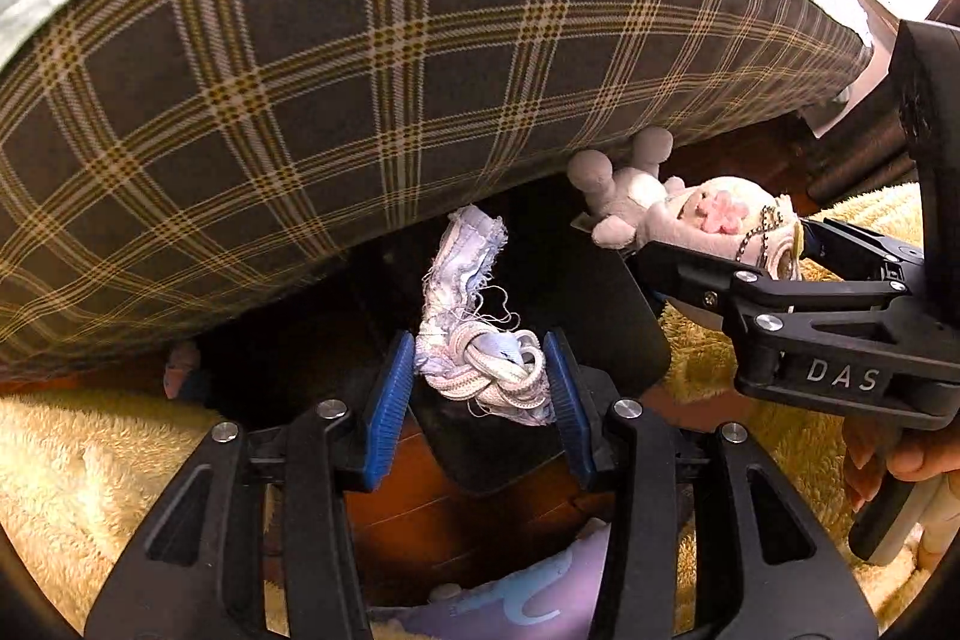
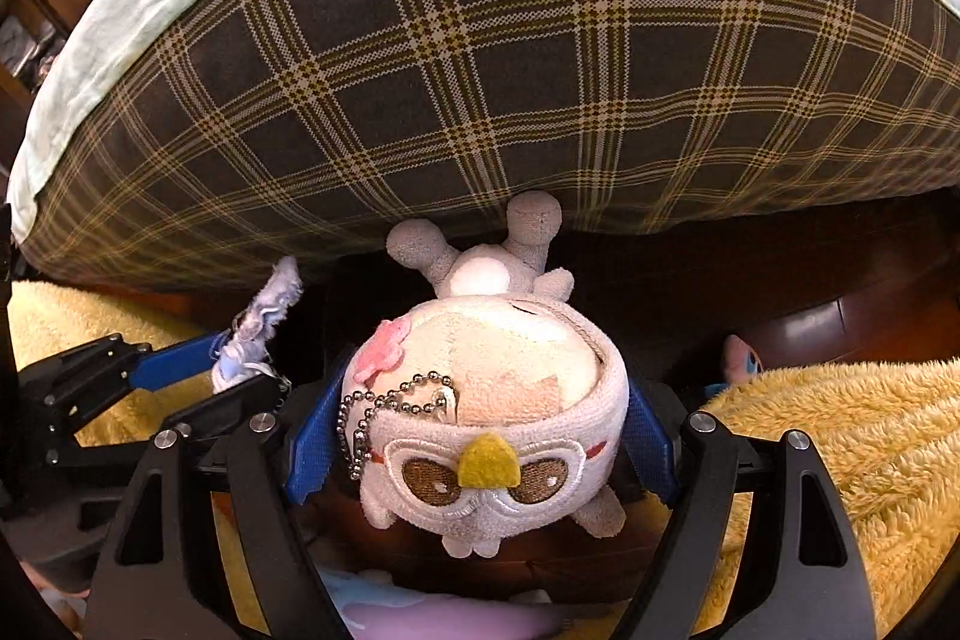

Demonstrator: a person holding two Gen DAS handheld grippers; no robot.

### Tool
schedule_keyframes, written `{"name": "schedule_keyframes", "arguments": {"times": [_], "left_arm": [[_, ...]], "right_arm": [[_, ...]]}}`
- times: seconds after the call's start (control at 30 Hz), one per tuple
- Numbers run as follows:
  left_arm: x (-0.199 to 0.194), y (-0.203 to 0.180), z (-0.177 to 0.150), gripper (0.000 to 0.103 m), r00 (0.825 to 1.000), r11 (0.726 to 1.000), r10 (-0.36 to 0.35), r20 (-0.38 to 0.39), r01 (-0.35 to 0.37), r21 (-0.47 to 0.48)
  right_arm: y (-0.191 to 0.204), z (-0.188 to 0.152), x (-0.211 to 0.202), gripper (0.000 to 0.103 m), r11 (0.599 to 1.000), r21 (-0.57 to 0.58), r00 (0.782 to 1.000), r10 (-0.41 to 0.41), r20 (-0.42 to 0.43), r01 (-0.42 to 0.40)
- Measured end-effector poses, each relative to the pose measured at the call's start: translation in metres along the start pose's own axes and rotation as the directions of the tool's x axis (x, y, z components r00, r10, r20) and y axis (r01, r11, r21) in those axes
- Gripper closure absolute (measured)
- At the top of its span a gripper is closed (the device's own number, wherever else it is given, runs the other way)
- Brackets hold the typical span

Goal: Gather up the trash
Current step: 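Open the left tool over the bin while the right tool releases the plush, then grasp the green bottle with the right tool while the left tool grasps the white tube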

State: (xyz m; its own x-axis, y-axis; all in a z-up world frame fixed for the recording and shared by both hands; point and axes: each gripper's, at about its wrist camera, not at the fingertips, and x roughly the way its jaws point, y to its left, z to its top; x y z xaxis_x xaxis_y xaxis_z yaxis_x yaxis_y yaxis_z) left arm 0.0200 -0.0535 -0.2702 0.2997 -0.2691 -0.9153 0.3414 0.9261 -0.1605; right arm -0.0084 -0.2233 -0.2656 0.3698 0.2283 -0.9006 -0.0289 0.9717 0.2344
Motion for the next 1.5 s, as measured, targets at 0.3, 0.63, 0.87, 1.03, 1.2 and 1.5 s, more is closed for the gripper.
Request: {"name": "schedule_keyframes", "arguments": {"times": [0.3,0.63,0.87,1.03,1.2,1.5], "left_arm": [[-0.002,0.003,0.002,0.036,1.0,1.0,0.017,0.012,-0.017,-0.012],[-0.068,0.001,0.022,0.022,0.981,0.997,0.078,0.176,-0.079,0.004],[-0.12,-0.003,0.055,0.018,0.942,0.991,0.106,0.319,-0.125,0.04],[-0.132,0.0,0.087,0.018,0.925,0.99,0.107,0.366,-0.135,0.05],[-0.119,0.002,0.118,0.018,0.924,0.992,0.093,0.37,-0.118,0.045],[-0.102,0.004,0.165,0.018,0.921,0.994,0.08,0.381,-0.103,0.039]], "right_arm": [[-0.007,0.024,-0.015,0.014,0.999,0.023,0.997,-0.024,0.069,0.023],[-0.019,0.052,-0.089,0.014,0.998,0.04,0.96,-0.051,0.275,0.042],[-0.022,0.091,-0.132,0.013,0.999,0.009,0.919,-0.052,0.391,0.052],[-0.018,0.128,-0.137,0.013,0.997,0.005,0.897,-0.07,0.436,0.075],[-0.022,0.159,-0.13,0.013,0.996,0.016,0.887,-0.09,0.452,0.093],[-0.018,0.234,-0.101,0.013,0.997,0.071,0.888,-0.041,0.457,0.01]]}}
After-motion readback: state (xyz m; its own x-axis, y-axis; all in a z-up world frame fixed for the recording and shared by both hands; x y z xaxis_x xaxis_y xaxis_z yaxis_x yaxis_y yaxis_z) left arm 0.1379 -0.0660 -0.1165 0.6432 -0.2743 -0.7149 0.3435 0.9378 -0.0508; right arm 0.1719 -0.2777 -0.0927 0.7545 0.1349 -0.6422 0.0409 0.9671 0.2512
